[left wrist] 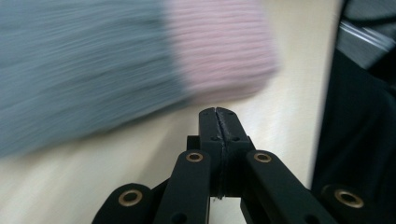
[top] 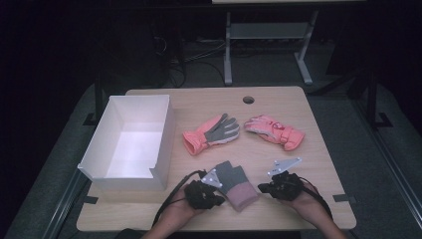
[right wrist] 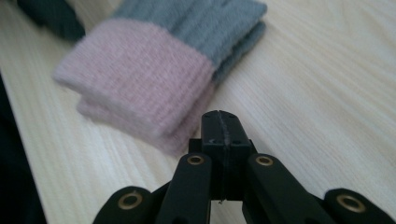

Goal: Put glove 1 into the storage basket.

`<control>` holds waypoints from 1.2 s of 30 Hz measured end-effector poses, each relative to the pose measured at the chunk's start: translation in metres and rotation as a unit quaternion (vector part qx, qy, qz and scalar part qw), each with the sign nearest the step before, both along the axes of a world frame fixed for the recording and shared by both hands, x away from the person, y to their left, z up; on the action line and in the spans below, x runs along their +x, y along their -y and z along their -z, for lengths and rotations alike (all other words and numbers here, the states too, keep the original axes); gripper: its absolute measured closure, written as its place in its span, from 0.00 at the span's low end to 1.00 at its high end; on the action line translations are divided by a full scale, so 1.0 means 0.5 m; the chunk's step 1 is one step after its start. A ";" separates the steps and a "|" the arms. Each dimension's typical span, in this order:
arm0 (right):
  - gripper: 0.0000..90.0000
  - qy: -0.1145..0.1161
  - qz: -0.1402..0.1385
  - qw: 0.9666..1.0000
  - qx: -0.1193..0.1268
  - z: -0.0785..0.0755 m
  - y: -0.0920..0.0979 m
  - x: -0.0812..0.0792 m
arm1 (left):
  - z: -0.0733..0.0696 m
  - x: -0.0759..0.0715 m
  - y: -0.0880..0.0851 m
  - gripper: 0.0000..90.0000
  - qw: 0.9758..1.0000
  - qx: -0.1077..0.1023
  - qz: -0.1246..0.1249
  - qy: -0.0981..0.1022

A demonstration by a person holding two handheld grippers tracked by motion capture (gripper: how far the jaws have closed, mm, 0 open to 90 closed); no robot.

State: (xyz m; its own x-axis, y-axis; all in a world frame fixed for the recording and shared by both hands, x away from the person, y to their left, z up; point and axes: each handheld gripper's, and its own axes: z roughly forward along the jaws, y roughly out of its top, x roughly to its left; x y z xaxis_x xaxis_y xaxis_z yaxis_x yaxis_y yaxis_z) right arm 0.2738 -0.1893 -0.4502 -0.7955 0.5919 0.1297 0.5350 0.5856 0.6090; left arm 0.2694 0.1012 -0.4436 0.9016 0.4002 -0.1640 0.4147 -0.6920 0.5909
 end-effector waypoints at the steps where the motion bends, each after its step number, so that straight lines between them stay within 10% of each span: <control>1: 1.00 -0.003 -0.003 1.000 0.000 0.003 -0.001 0.001 | -0.003 0.009 -0.011 1.00 1.000 -0.002 -0.014 0.002; 9: 1.00 -0.005 -0.017 1.000 -0.002 0.007 -0.012 0.000 | -0.003 0.055 -0.013 1.00 0.998 -0.002 -0.065 0.008; 36: 1.00 -0.016 -0.097 0.995 0.023 0.009 -0.088 -0.019 | -0.001 0.156 0.038 1.00 0.998 -0.007 -0.058 0.023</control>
